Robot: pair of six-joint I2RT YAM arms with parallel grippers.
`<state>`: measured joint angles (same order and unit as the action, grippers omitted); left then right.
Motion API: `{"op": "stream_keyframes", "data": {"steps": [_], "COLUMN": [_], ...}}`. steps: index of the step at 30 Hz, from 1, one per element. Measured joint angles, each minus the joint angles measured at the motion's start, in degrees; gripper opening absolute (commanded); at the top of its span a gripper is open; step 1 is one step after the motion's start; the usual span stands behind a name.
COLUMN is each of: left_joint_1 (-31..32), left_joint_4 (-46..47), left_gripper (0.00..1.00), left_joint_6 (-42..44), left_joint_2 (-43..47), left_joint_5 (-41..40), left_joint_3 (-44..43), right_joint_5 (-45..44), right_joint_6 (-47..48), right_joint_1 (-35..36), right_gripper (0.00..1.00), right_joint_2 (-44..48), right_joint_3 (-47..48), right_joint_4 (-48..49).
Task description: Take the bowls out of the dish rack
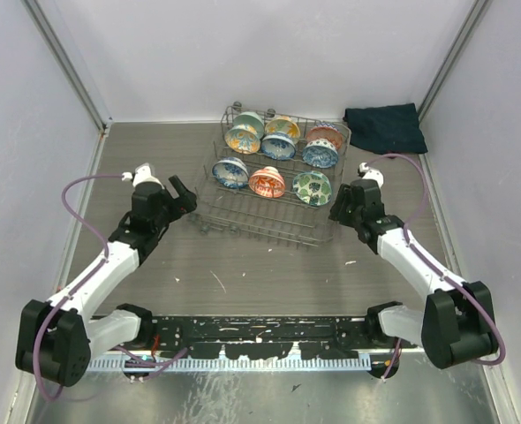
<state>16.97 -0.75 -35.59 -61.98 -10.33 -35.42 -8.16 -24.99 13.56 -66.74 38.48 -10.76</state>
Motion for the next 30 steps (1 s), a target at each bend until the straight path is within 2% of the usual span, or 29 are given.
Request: {"op": "stream_keyframes", "data": {"steps": [11, 19, 24, 30], "left_joint_1": [2.7, 3.5, 3.9, 4.2], "left_joint_4": [0.1, 1.4, 3.3, 4.9], "left_gripper": [0.96, 0.93, 0.88, 0.76], "left_joint_6": [1.6, 1.9, 1.9, 1.9], "left_joint_2": [-4.7, -8.8, -11.6, -14.4], "left_joint_5": [-5.9, -7.2, -7.4, -7.6], "left_joint_3": [-1.6, -1.7, -1.7, -1.7], "right_joint_5": [-2.0, -1.6, -1.5, -1.6], "right_joint_6": [0.9, 0.9, 0.8, 0.8], "right_joint_1": [1.5, 2.0, 2.1, 2.1], "right_gripper": [0.32, 0.23, 0.21, 0.17], "right_joint_2": [-2.0, -2.3, -2.3, -2.3], "right_joint_3": [1.0, 1.3, 1.3, 1.3], "right_joint_4": [-1.6, -1.4, -1.3, -1.3]}}
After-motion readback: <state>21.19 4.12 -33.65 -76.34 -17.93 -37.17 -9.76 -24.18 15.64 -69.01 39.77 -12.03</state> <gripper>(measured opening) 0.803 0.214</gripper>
